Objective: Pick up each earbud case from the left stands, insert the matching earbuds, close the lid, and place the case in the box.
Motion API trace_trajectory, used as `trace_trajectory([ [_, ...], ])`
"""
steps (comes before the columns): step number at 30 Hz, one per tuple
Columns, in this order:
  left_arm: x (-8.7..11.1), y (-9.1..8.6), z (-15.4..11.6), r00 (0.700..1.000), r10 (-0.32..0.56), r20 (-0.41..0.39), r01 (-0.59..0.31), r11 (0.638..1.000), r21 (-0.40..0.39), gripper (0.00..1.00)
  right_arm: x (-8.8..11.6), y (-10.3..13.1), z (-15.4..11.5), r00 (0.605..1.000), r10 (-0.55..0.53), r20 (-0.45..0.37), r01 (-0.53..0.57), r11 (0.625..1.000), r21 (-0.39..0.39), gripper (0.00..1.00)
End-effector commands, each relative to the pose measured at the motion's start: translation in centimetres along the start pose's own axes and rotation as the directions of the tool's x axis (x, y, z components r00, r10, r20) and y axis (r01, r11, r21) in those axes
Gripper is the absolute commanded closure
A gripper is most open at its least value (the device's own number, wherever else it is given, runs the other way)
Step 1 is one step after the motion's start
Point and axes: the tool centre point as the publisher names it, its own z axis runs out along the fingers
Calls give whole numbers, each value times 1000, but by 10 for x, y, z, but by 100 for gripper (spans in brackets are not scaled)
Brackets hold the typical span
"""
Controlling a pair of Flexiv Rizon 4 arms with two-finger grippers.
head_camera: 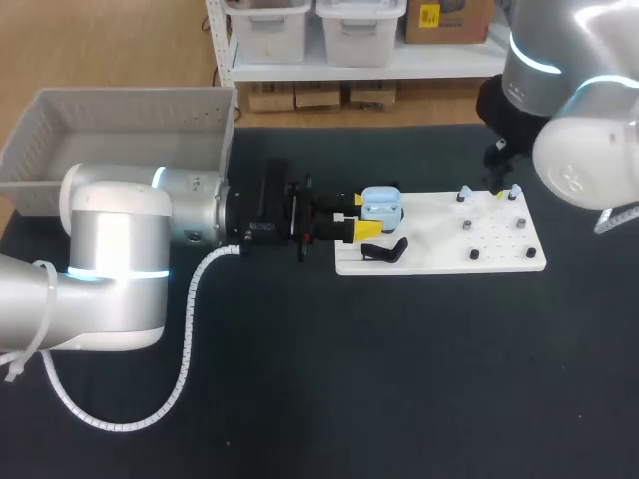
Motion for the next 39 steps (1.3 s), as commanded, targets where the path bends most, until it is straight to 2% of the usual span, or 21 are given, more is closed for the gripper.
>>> trace_trajectory([
  [1, 0, -1, 0, 1000, 2, 2, -2, 1000, -6, 100, 0, 0, 5, 1000, 0, -11, 0, 1000, -3, 30],
  [3, 0, -1, 0, 1000, 2, 2, -2, 1000, -6, 100, 2, -1, 7, 1000, 4, -17, -4, 1000, -3, 37],
  [6, 0, -1, 0, 1000, 2, 2, -2, 1000, -6, 100, 3, -2, 10, 1000, 10, -20, -10, 1000, -2, 41],
  [10, 0, -1, 0, 1000, 2, 2, -2, 1000, -6, 100, 4, -2, 14, 1000, 14, -25, -14, 1000, 1, 51],
  [39, 0, -1, 0, 1000, 2, 2, -2, 1000, -6, 100, 0, -5, 32, 999, 39, -33, -38, 999, 27, 64],
])
